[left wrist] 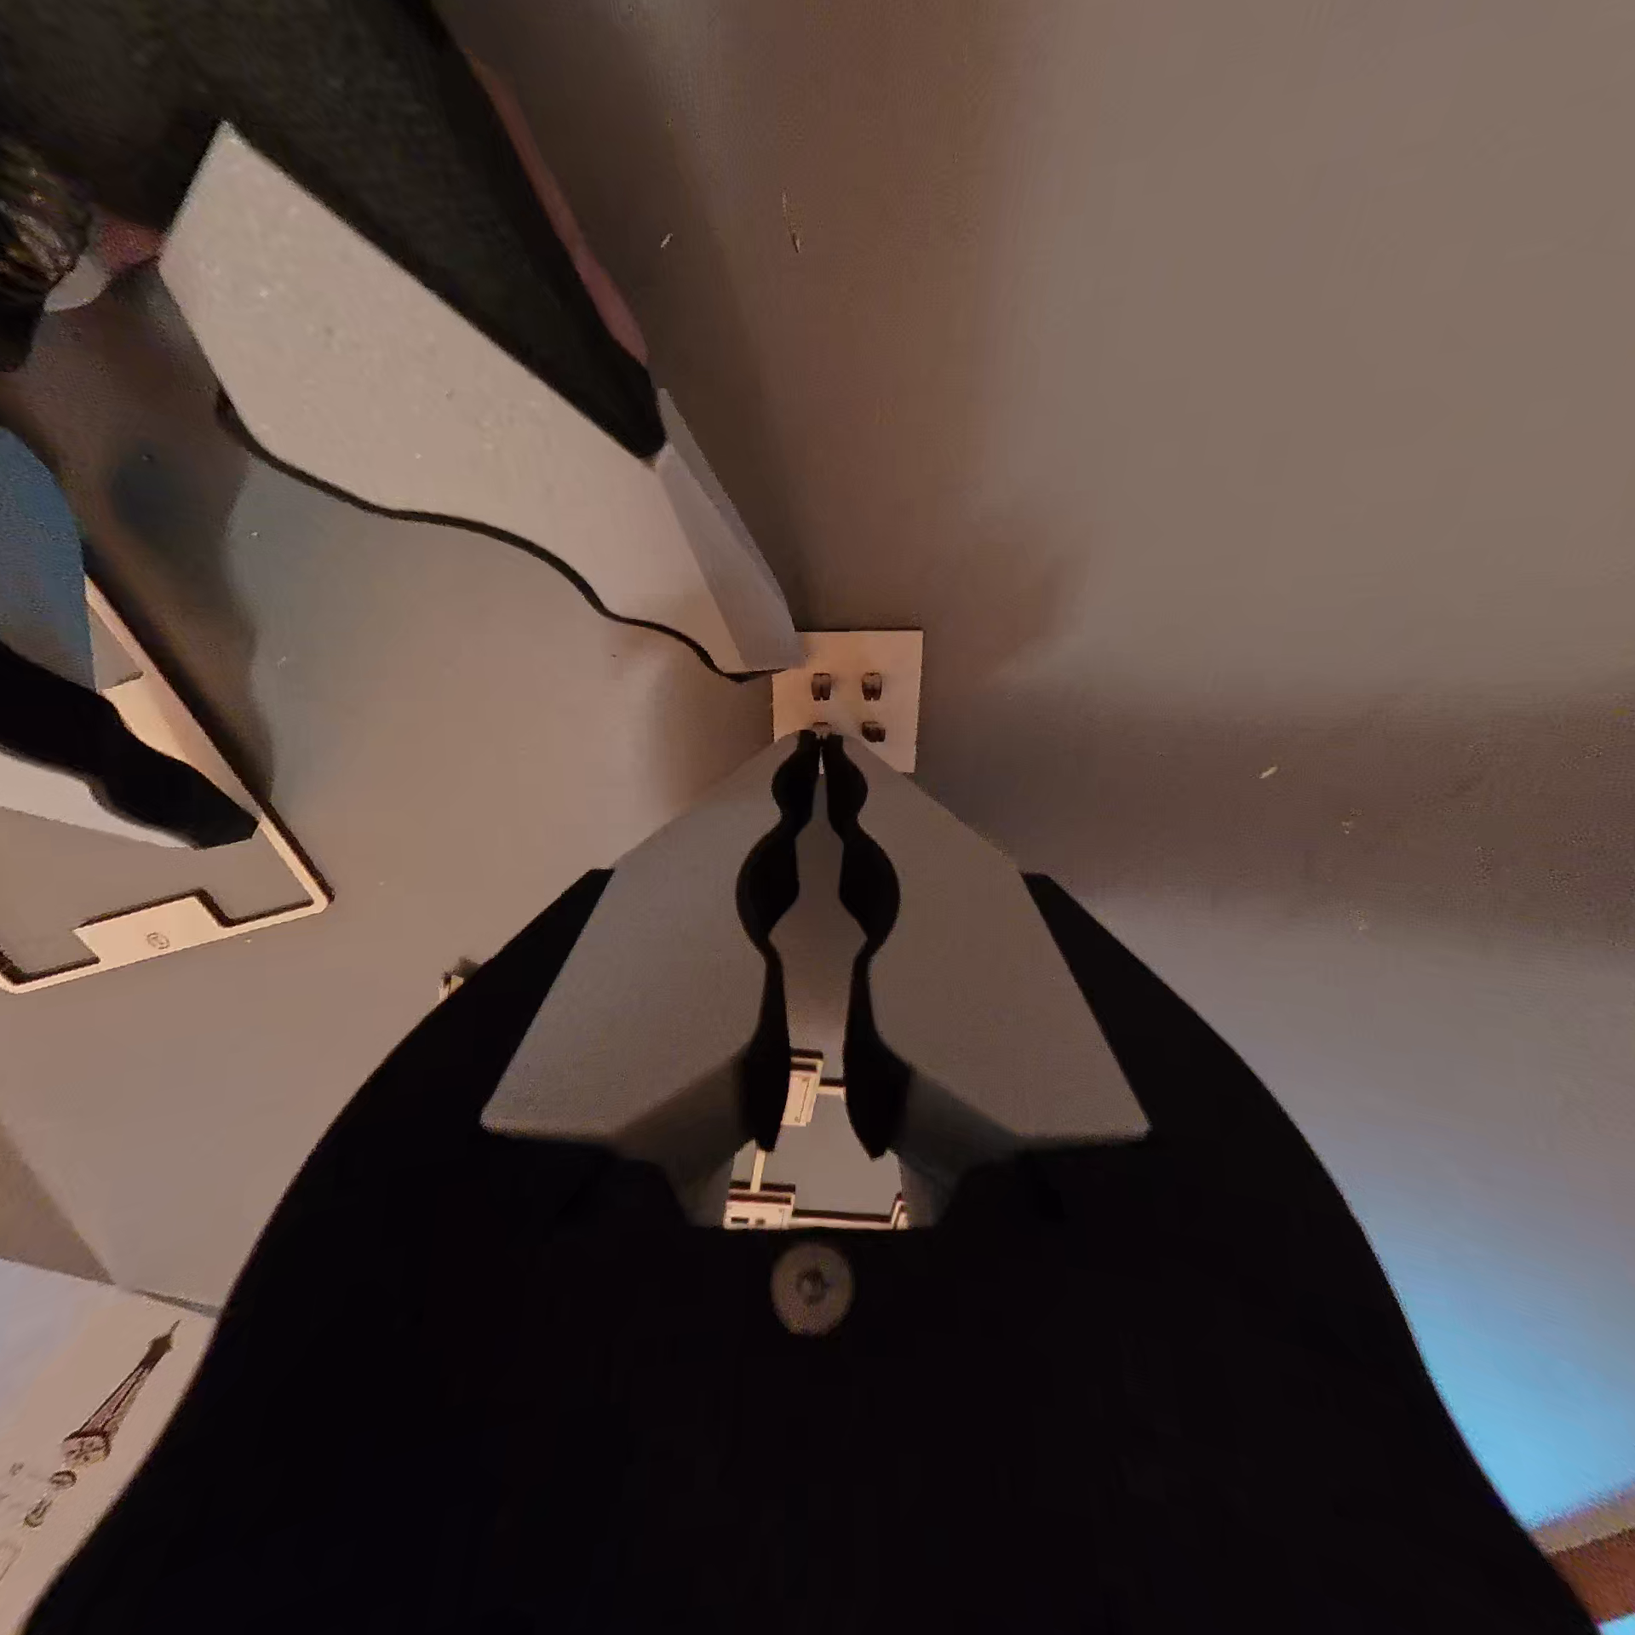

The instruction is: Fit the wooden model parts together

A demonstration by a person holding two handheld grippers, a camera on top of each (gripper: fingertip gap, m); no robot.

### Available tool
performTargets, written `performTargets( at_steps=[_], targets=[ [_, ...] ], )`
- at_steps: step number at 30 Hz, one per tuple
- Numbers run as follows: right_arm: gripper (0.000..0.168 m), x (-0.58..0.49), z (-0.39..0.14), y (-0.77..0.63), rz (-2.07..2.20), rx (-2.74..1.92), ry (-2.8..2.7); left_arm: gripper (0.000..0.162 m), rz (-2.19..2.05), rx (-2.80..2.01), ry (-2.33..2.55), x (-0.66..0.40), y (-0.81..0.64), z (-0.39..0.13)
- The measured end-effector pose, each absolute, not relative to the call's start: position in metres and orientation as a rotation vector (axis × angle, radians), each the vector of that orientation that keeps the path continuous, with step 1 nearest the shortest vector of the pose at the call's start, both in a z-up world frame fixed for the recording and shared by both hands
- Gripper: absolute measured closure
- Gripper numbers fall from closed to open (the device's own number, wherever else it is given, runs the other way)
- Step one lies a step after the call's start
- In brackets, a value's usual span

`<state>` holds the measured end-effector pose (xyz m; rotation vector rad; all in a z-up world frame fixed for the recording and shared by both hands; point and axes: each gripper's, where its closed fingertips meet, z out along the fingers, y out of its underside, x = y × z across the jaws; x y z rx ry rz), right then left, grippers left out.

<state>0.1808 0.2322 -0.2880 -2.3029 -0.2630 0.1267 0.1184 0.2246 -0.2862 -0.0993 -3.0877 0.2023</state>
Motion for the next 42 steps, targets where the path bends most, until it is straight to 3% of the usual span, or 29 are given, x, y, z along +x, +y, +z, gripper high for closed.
performTargets(
  at_steps=[1,24,29,36,42],
  targets=[
    [0.042,0.181,-0.288,0.232,0.127,-2.303,-0.263,0.162,0.183,-0.104,-3.089,0.118,0.225,-0.286],
    [0.042,0.181,-0.288,0.232,0.125,-2.302,-0.264,0.161,0.169,-0.013,-3.120,0.117,0.223,-0.285],
    [0.043,0.181,-0.288,0.232,0.124,-2.302,-0.264,0.155,0.174,0.117,-3.204,0.126,0.240,-0.272],
    [0.043,0.181,-0.288,0.232,0.127,-2.303,-0.262,0.141,0.576,0.646,-3.355,0.133,0.251,-0.234],
    [0.043,0.181,-0.288,0.232,0.127,-2.303,-0.261,0.133,1.030,1.509,-3.152,0.111,0.251,-0.237]
  ],
)
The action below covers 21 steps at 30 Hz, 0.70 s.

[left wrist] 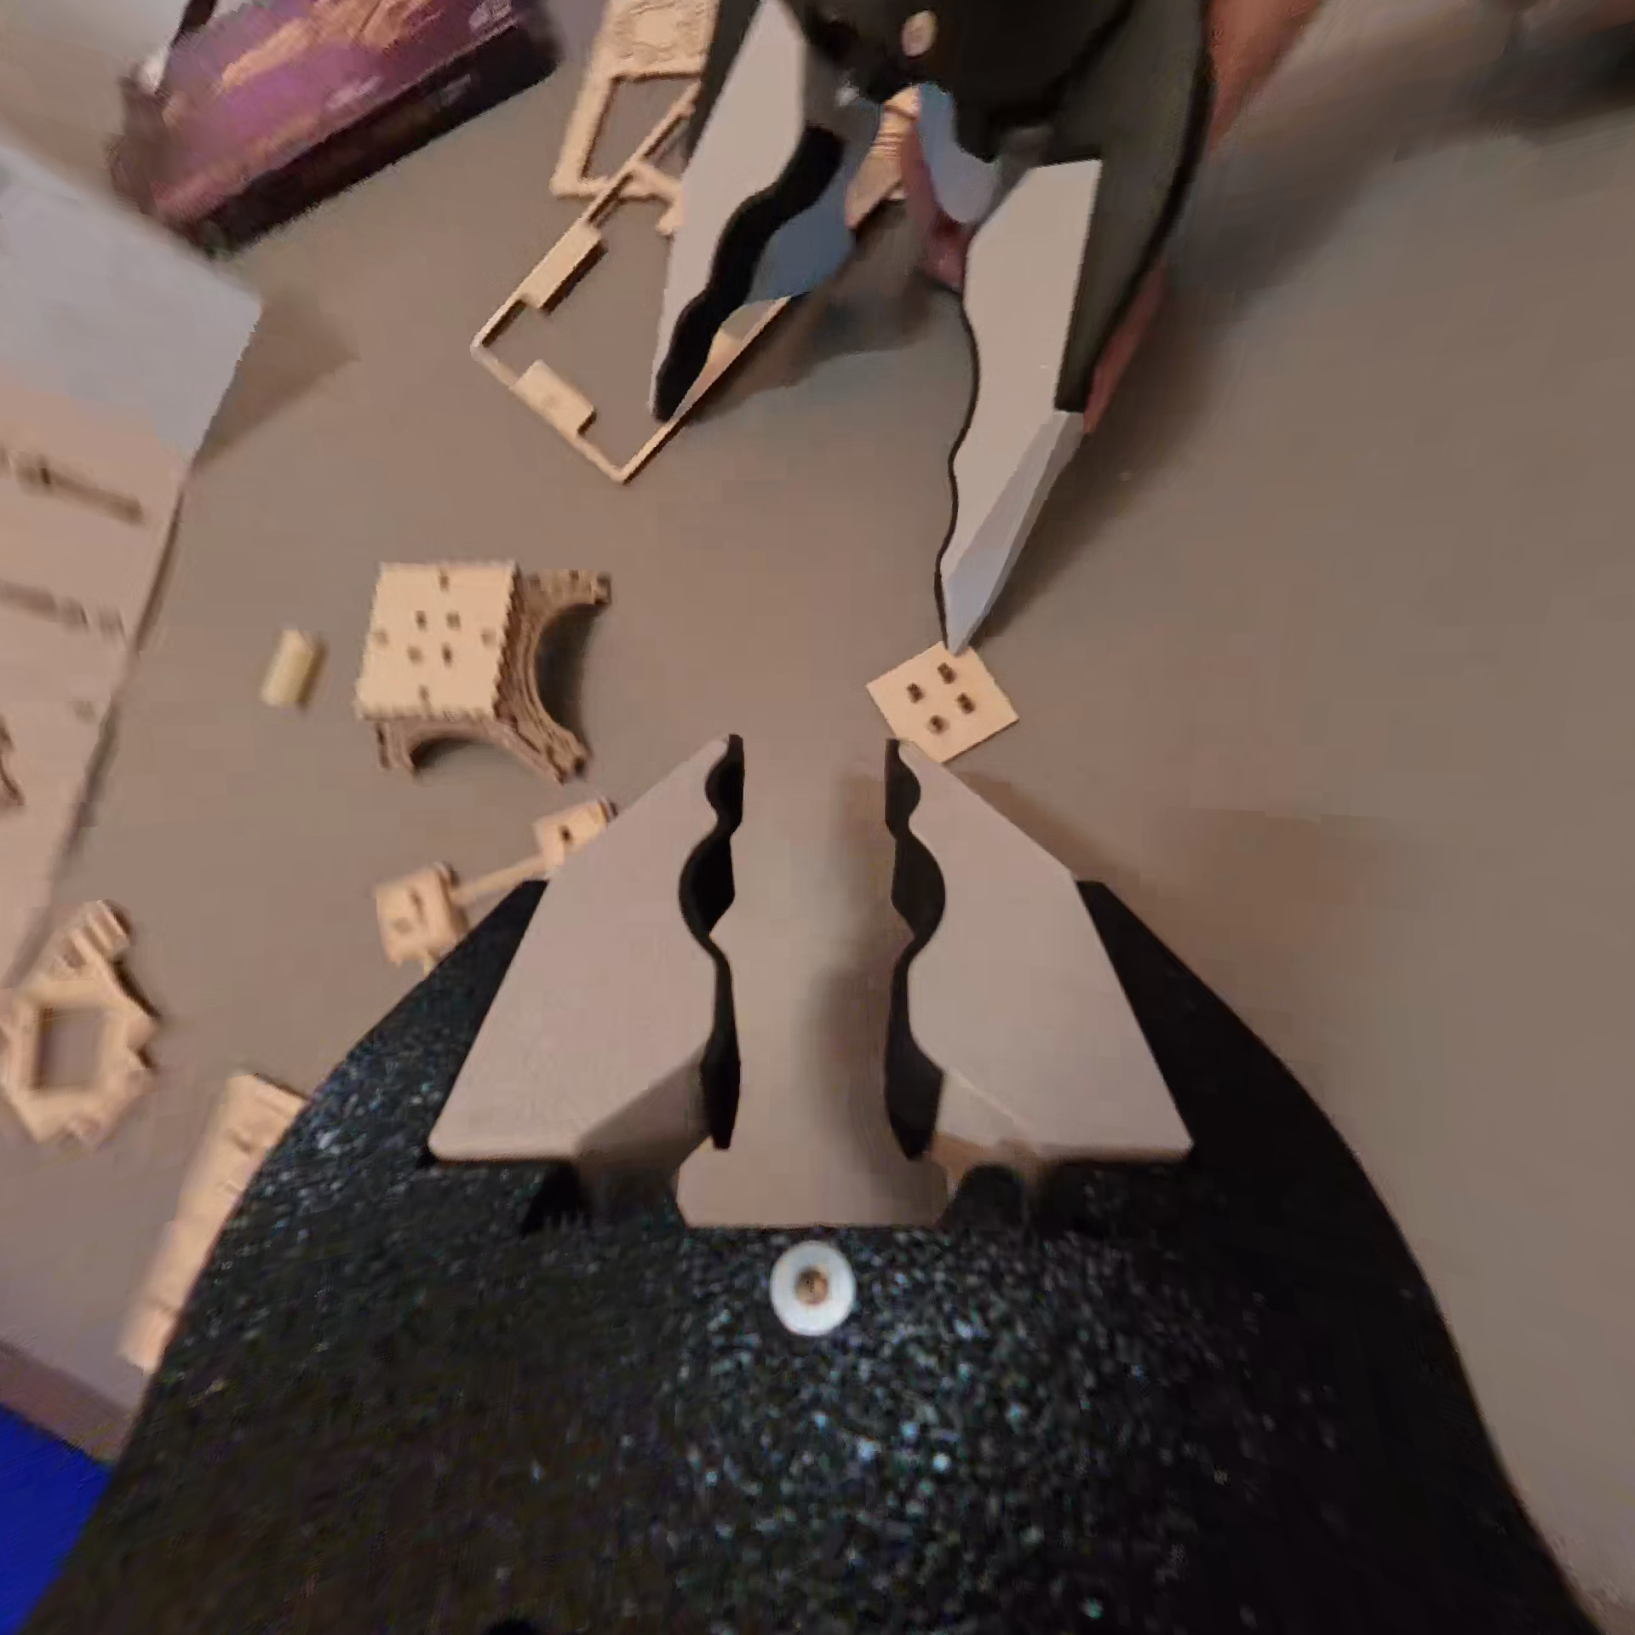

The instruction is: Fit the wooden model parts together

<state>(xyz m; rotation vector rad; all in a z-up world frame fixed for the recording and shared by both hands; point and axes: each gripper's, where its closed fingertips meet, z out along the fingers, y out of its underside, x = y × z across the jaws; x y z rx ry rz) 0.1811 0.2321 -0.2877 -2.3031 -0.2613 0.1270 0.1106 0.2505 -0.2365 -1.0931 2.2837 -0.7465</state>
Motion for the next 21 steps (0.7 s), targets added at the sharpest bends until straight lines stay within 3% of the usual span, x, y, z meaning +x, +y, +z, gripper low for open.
performTargets(
  at_steps=[6,11,17,21],
  targets=[
    [0.043,0.181,-0.288,0.232,0.127,-2.303,-0.261,0.119,-0.927,-1.630,1.866,0.089,0.223,-0.266],
    [0.043,0.181,-0.288,0.232,0.124,-2.303,-0.262,0.111,-0.862,-1.725,1.753,0.094,0.221,-0.281],
    [0.043,0.181,-0.288,0.232,0.124,-2.303,-0.260,0.114,-0.786,-1.689,1.820,0.104,0.219,-0.286],
    [0.044,0.182,-0.288,0.233,0.125,-2.303,-0.254,0.132,-0.799,-1.656,1.839,0.108,0.222,-0.286]
  ],
)
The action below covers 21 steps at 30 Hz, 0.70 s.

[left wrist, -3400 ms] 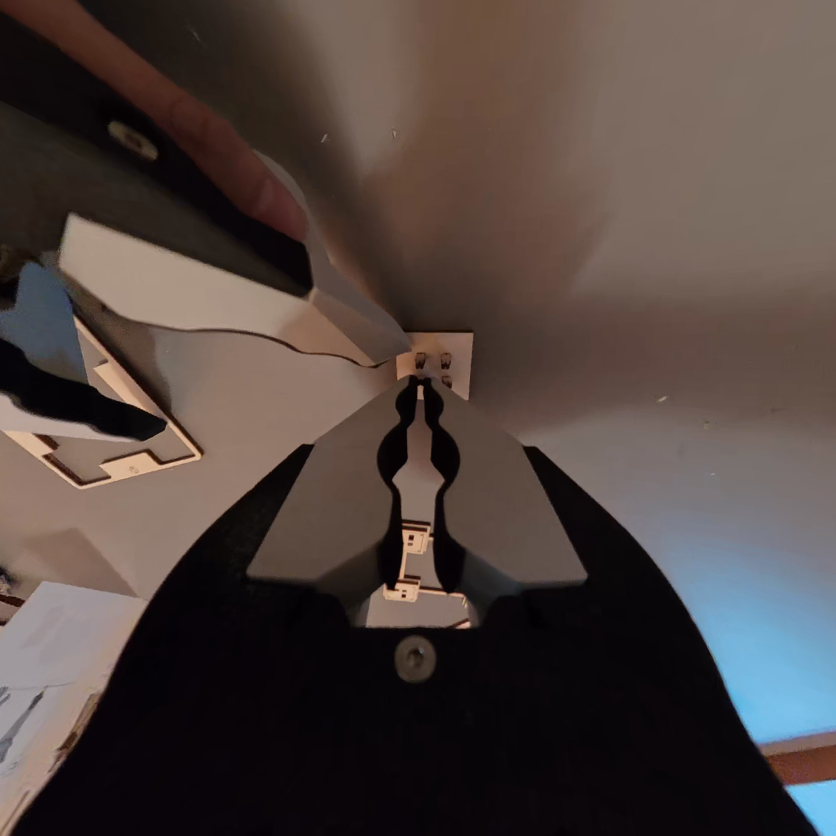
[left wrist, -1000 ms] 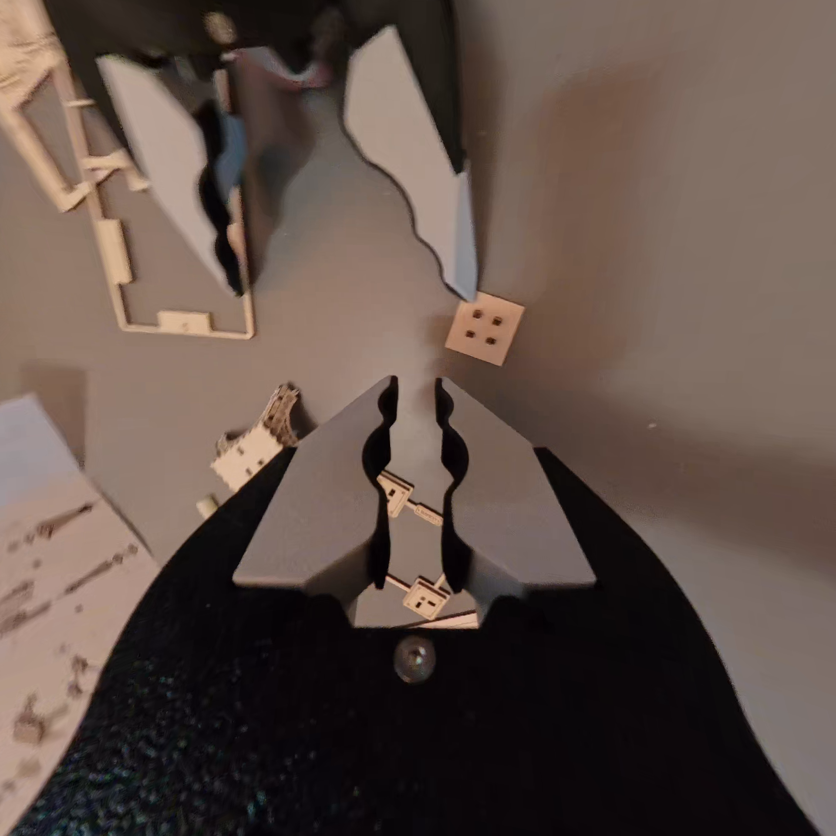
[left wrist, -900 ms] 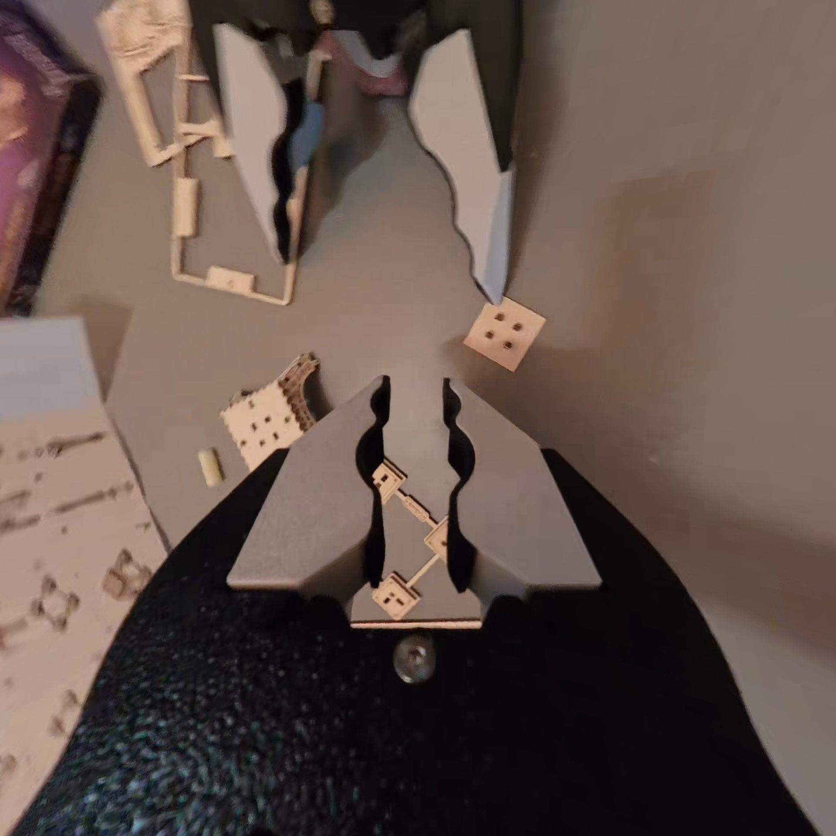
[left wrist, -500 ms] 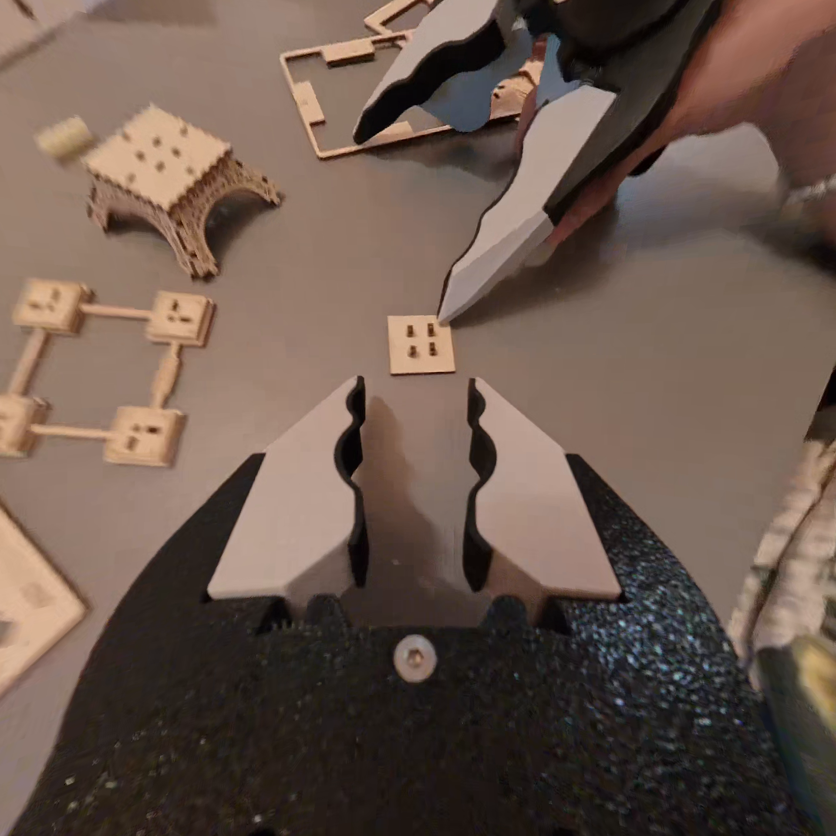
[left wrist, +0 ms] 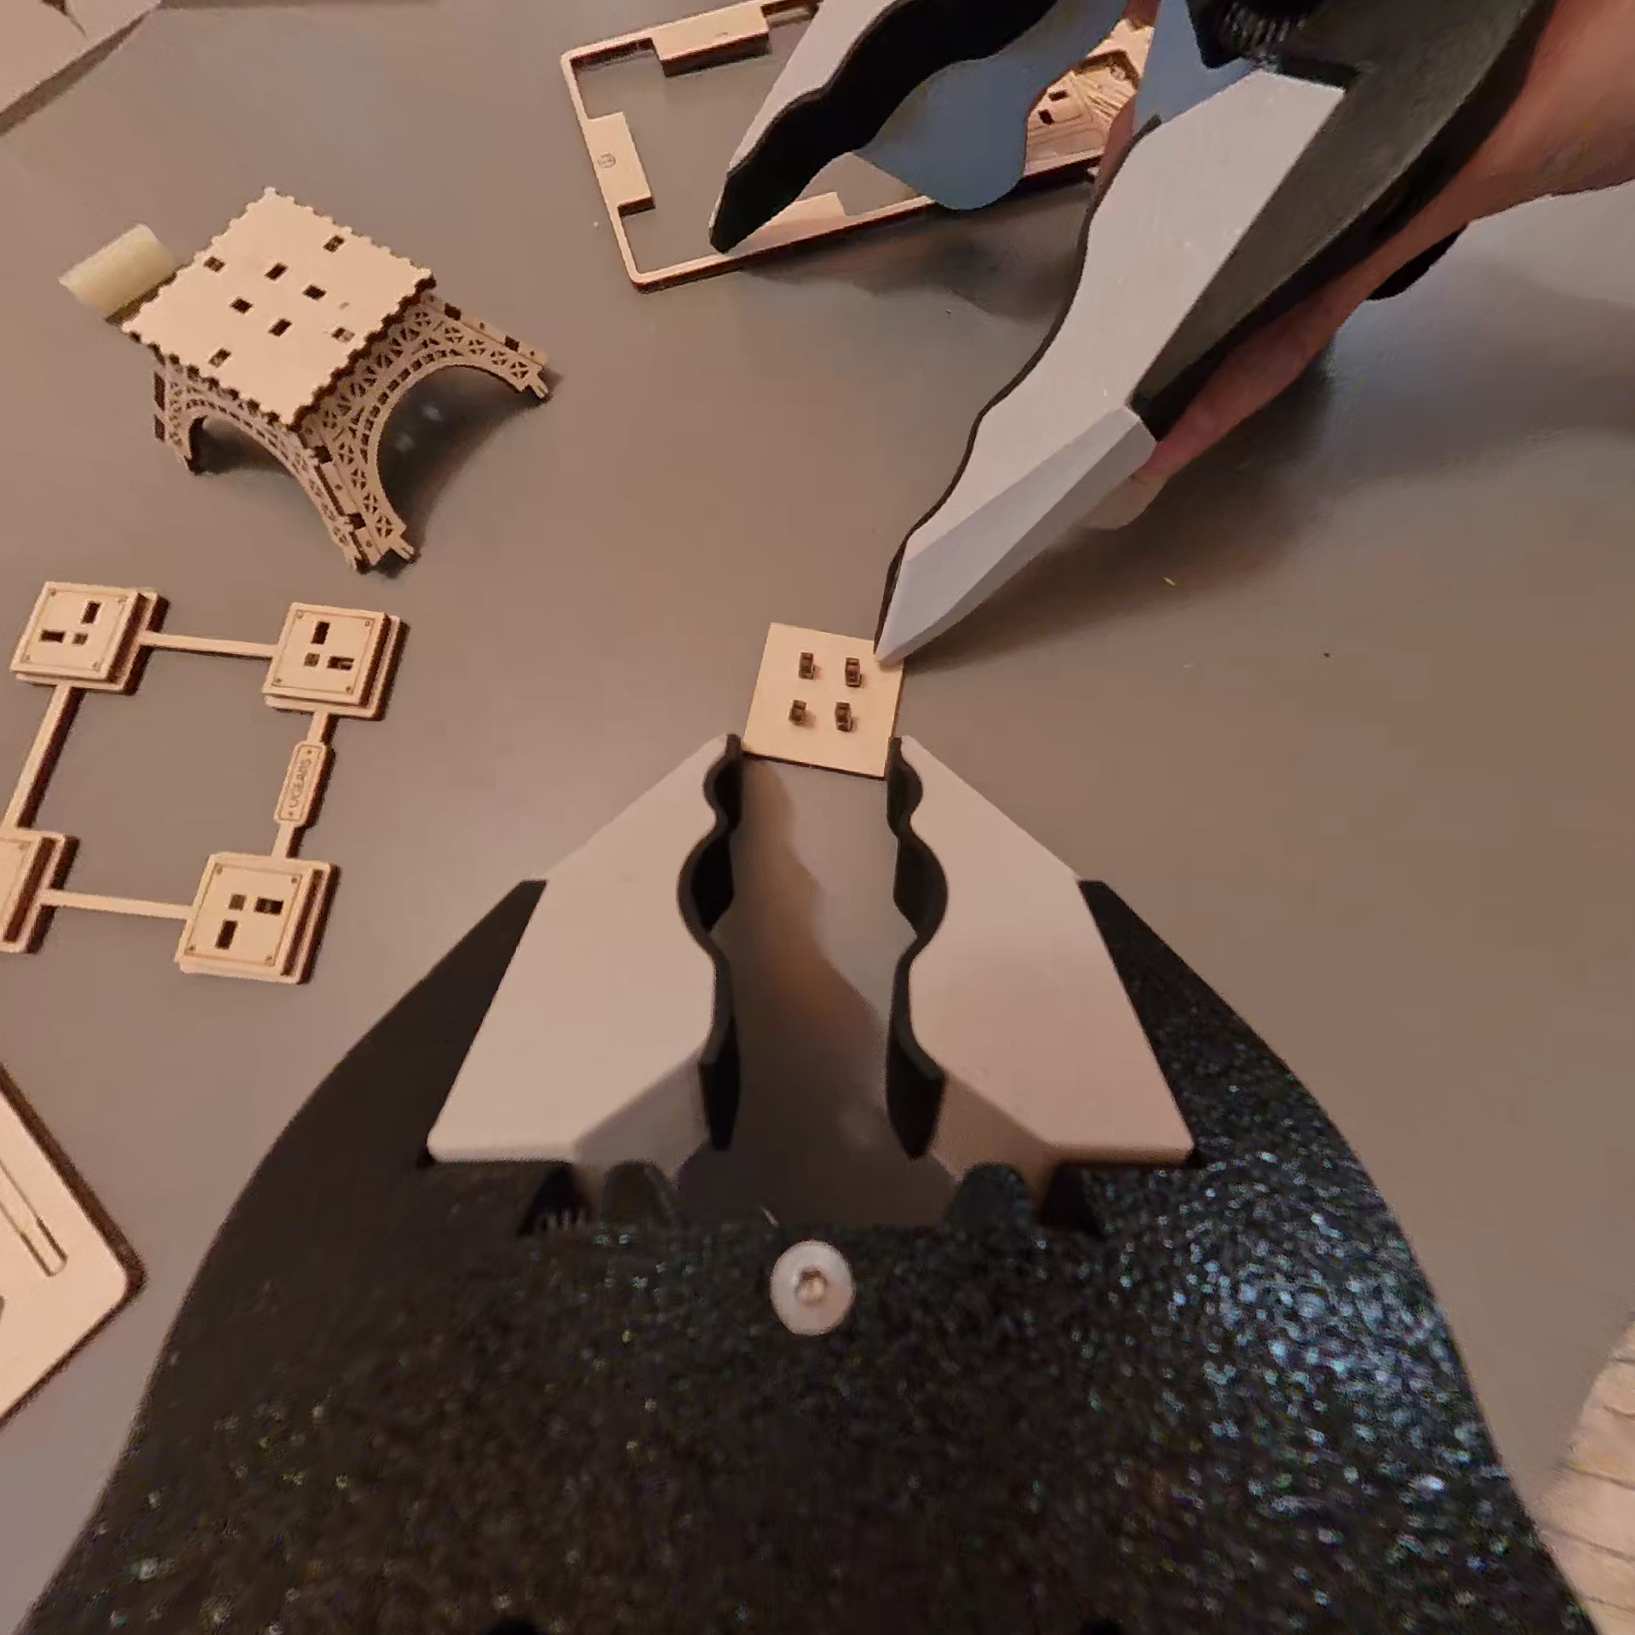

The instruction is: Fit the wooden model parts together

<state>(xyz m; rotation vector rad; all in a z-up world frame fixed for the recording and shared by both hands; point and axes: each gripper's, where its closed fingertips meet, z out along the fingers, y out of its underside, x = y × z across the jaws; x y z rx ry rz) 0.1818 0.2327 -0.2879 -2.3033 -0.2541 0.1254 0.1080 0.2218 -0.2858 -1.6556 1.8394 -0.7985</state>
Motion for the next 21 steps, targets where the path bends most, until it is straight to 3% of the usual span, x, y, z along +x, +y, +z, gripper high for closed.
performTargets(
  at_steps=[21],
  targets=[
    [0.047,0.1833,-0.2873,0.2325,0.124,-2.302,-0.242,0.132,-0.965,-1.352,2.163,0.1178,0.2270,-0.2856]
  ],
)
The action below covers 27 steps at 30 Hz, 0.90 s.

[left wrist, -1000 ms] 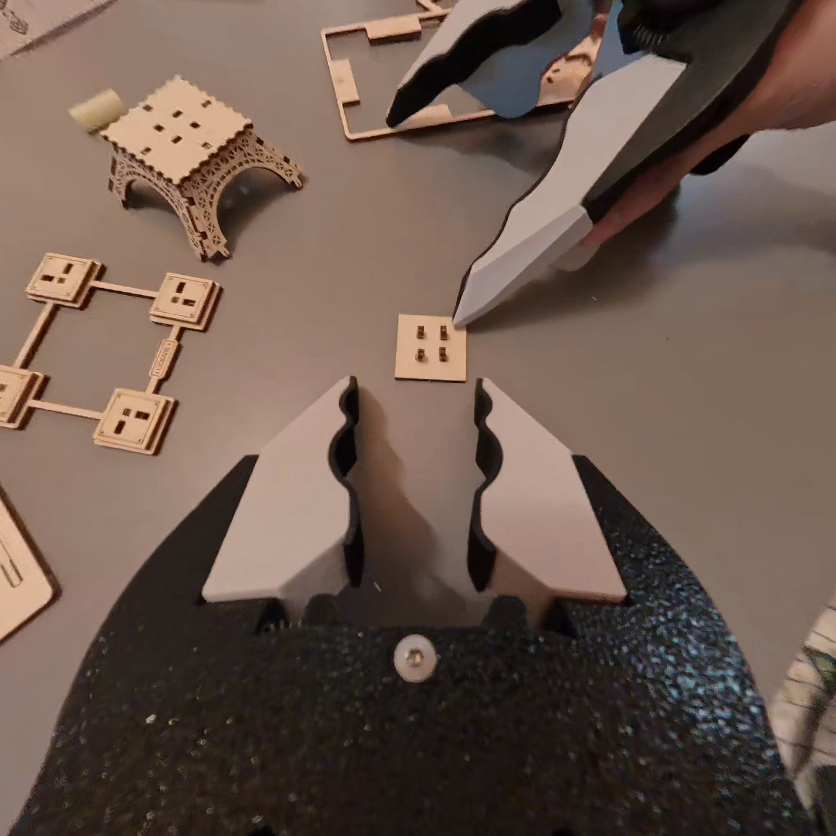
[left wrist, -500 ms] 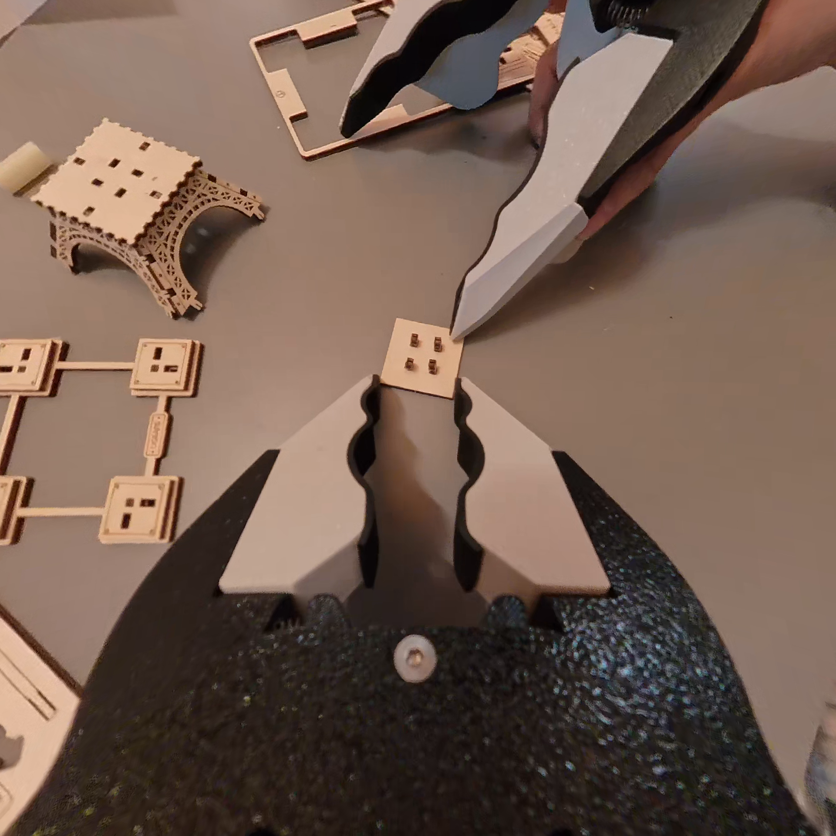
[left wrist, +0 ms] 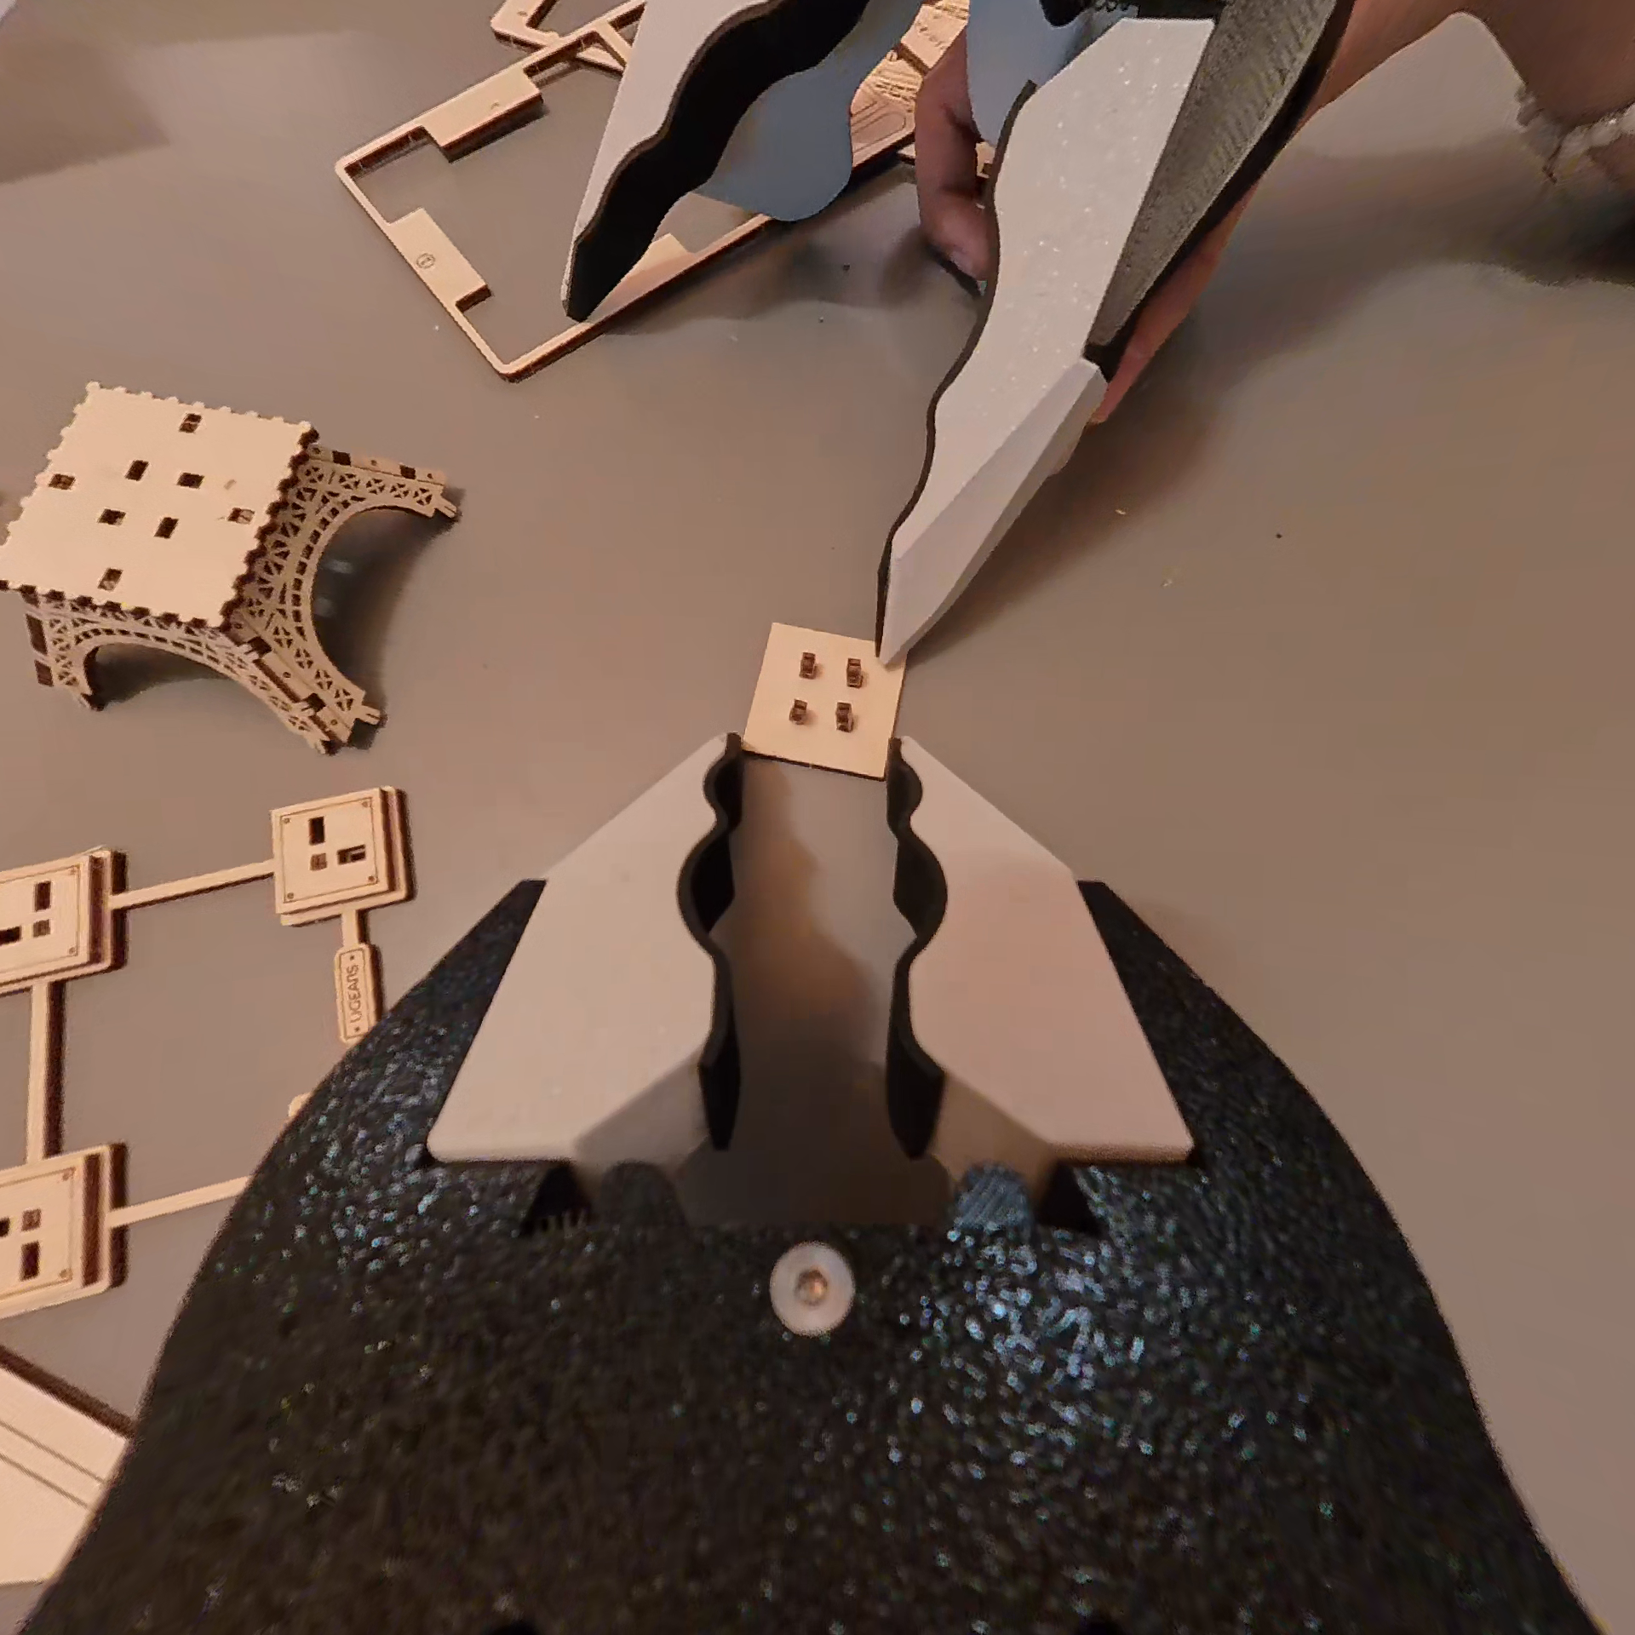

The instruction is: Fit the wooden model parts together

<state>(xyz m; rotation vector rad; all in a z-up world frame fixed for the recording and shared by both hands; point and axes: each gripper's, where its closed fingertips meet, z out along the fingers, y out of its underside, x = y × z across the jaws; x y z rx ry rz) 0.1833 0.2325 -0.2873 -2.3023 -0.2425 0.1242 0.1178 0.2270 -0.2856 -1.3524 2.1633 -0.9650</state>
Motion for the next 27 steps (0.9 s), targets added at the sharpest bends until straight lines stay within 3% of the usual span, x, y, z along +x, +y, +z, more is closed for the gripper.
performTargets(
  at_steps=[15,24,27],
  targets=[
    [0.048,0.184,-0.287,0.233,0.121,-2.301,-0.240,0.131,-0.898,-1.218,2.133,0.114,0.224,-0.279],
    [0.048,0.184,-0.287,0.233,0.121,-2.302,-0.240,0.160,-0.841,-1.186,2.167,0.107,0.220,-0.275],
    [0.048,0.184,-0.287,0.233,0.122,-2.302,-0.240,0.160,-0.803,-1.194,2.221,0.107,0.218,-0.273]
  ],
)
